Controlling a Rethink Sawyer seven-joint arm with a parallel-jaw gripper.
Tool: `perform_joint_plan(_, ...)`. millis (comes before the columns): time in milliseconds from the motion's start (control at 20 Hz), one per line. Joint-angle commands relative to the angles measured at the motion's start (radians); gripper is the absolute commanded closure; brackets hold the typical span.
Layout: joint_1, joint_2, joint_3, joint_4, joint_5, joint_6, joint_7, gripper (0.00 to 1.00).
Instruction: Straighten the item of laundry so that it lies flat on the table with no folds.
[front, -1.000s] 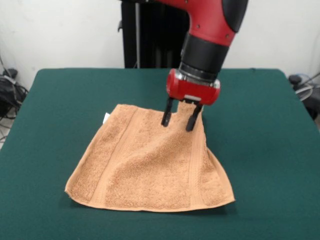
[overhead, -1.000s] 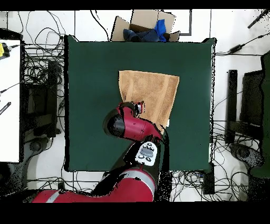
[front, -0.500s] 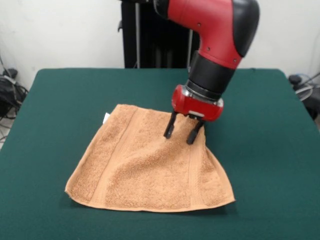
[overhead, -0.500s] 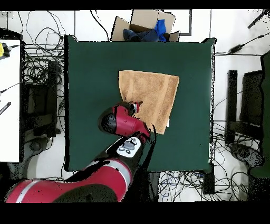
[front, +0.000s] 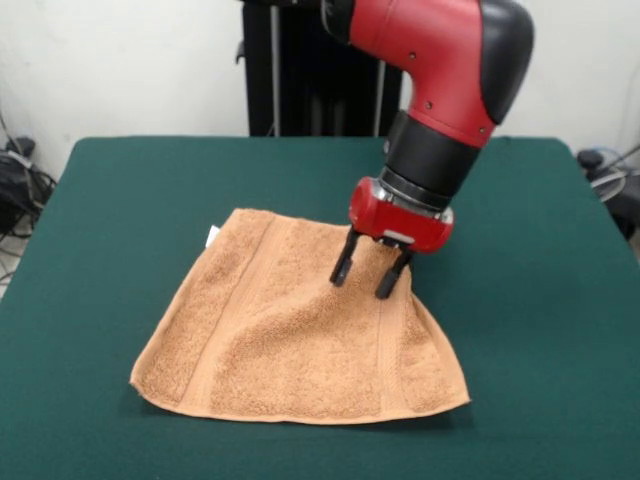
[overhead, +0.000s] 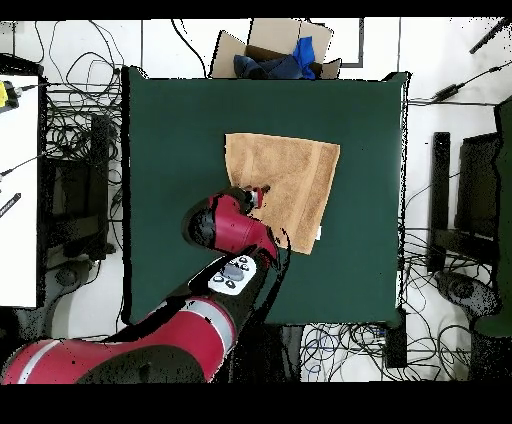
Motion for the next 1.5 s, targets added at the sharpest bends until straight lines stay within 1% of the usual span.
perform_joint_plan(50,-0.034,0.034,0.028,-0.058,0.007,-0.003,0.191,0.00)
perform_joint_plan(300,-0.064,0.003,0.050,-0.041,-0.033,-0.006,0.175,0.00)
perform_joint_plan(450,-0.071,-0.019,0.067,-0.034,-0.035,0.011,0.175,0.00)
perform_joint_plan(700,-0.107,-0.056,0.113,-0.019,-0.042,0.054,0.170,0.00)
perform_joint_plan(750,-0.097,-0.087,0.109,-0.011,-0.031,0.101,0.170,0.00)
perform_joint_plan(800,-0.088,-0.095,0.103,-0.014,-0.022,0.125,0.172,0.00)
perform_joint_plan(1050,-0.076,-0.095,0.098,-0.029,-0.008,0.148,0.178,0.00)
perform_joint_plan(1200,-0.070,-0.110,0.093,-0.020,-0.005,0.168,0.182,0.00)
perform_joint_plan(1400,-0.056,-0.155,0.080,-0.018,0.007,0.253,0.189,0.00)
perform_joint_plan(1500,-0.049,-0.164,0.070,-0.026,0.011,0.284,0.195,0.00)
